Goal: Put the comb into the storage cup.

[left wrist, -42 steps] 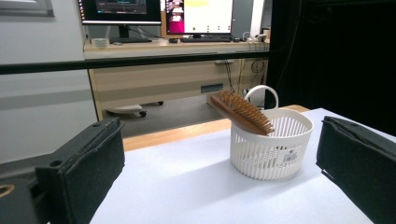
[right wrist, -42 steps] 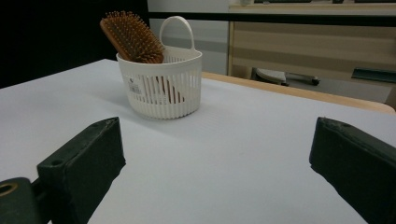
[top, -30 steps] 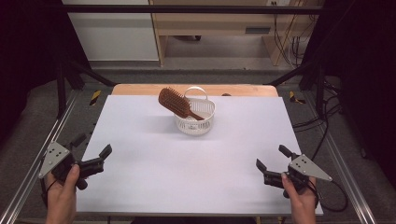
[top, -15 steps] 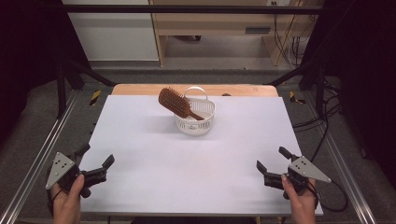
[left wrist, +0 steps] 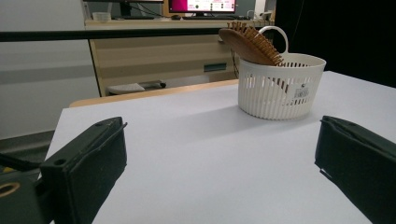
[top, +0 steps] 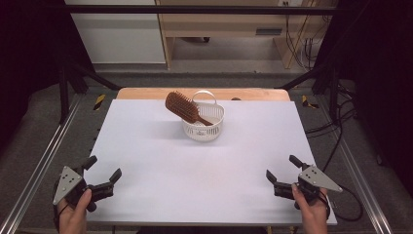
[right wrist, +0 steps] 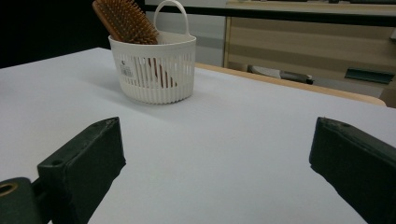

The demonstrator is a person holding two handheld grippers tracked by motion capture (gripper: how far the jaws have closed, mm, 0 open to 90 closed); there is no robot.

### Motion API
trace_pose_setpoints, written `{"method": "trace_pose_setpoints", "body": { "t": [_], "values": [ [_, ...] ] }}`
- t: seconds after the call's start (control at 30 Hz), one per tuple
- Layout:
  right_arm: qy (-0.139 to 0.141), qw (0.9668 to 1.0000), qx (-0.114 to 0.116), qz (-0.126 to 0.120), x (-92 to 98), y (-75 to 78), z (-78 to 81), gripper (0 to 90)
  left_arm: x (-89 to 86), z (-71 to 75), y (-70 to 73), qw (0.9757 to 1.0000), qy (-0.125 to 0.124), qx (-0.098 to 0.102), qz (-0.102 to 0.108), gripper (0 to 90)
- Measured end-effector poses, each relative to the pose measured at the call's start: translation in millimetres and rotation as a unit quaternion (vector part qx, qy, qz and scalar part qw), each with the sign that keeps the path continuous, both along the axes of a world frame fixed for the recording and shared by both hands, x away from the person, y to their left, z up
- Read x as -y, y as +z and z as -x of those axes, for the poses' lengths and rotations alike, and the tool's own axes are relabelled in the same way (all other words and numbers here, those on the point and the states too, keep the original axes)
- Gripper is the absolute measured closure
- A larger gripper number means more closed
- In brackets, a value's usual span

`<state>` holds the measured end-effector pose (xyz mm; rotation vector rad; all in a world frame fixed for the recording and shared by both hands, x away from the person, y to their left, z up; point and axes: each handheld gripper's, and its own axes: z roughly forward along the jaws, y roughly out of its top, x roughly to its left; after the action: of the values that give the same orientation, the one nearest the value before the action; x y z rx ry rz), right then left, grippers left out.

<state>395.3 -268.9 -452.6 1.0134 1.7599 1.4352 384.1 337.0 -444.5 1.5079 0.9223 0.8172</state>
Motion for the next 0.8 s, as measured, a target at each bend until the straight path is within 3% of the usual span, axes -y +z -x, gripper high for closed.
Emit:
{"method": "trace_pose_setpoints", "body": {
  "t": [0.8],
  "values": [
    [0.012,0.9999,-0.006,-0.009,-0.3,-14.0,-0.3,3.3,15.4,6.2,-19.8,0.9992,-0.040,-0.004,0.004,2.2]
  ]
}}
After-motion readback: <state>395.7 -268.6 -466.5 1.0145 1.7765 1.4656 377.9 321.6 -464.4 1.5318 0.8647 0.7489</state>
